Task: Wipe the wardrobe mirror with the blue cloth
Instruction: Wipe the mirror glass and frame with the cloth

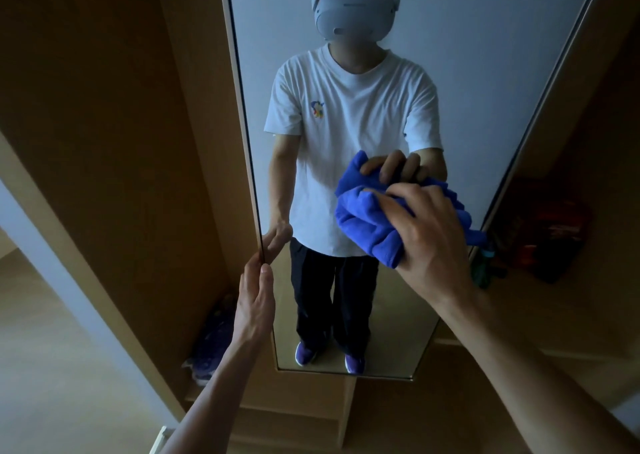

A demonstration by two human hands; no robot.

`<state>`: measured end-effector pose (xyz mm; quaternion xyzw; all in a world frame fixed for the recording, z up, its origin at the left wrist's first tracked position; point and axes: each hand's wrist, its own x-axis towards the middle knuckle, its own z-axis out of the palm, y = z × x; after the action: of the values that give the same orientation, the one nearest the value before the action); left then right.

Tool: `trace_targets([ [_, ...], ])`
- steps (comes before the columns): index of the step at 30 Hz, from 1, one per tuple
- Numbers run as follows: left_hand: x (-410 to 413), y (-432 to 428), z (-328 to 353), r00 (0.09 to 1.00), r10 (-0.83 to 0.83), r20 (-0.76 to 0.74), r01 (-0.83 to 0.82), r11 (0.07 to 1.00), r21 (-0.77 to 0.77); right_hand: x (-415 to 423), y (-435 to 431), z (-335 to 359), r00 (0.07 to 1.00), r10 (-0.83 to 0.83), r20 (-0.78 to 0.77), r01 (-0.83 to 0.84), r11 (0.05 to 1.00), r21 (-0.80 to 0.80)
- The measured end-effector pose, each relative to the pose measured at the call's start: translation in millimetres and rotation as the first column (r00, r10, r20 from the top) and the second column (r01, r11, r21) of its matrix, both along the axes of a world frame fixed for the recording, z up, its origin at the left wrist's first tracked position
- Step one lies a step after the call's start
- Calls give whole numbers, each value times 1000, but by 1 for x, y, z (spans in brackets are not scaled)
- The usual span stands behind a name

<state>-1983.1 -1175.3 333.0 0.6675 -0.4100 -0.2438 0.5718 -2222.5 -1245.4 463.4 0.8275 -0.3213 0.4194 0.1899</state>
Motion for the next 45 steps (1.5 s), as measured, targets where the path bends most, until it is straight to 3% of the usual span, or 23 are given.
trace_targets([
  [3,-4,0,1,1000,18,1,-18,1000,14,0,0,-22,998,8,-68,-9,1000,-6],
  [14,-9,-5,-3,999,40,32,-41,999,20,-12,4,-117,958,25,-287,33,980,196],
  [22,-16,-4,1,997,53,52,-53,998,15,-25,2,-68,975,-10,-223,48,985,167],
  [31,-30,-3,-2,994,97,53,-98,995,18,-53,-9,15,996,-74,-44,73,997,-35],
  [34,-31,-5,-4,992,112,55,-113,994,8,-55,-9,-7,996,-48,-80,45,998,-42],
  [41,-29,-7,-5,993,103,61,-104,994,10,-63,-8,-108,963,-14,-269,65,982,179],
  [45,-29,-8,-6,993,98,66,-99,995,9,-65,-8,-117,955,6,-297,58,977,207],
])
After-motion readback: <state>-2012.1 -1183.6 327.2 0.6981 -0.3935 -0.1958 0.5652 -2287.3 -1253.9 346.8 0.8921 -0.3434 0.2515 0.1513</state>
